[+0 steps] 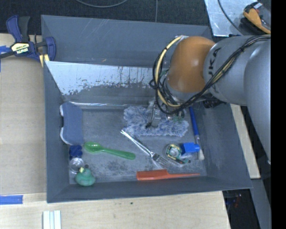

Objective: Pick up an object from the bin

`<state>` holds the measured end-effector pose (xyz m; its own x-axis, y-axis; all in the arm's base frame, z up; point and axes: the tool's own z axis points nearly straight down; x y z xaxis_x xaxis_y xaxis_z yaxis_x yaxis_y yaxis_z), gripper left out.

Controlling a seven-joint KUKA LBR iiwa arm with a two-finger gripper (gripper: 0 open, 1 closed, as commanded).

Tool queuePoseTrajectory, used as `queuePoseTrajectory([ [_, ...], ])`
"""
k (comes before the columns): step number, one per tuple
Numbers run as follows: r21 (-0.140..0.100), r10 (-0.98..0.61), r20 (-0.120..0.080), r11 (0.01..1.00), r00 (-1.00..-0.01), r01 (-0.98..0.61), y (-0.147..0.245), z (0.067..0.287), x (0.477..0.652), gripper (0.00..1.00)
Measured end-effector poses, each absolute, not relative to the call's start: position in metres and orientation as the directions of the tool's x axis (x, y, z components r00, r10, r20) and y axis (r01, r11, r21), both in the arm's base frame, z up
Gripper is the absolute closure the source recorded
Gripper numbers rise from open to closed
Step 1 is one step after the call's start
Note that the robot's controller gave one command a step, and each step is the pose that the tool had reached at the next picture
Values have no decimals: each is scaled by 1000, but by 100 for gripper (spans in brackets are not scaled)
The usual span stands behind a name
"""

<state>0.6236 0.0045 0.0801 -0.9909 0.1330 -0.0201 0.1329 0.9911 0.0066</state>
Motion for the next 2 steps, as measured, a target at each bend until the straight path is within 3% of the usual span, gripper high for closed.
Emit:
queuePoseTrajectory([
  [1,7,133,-25,991,-991,132,4,85,624,100],
  [2,7,133,-21,991,-991,133,4,111,623,100],
])
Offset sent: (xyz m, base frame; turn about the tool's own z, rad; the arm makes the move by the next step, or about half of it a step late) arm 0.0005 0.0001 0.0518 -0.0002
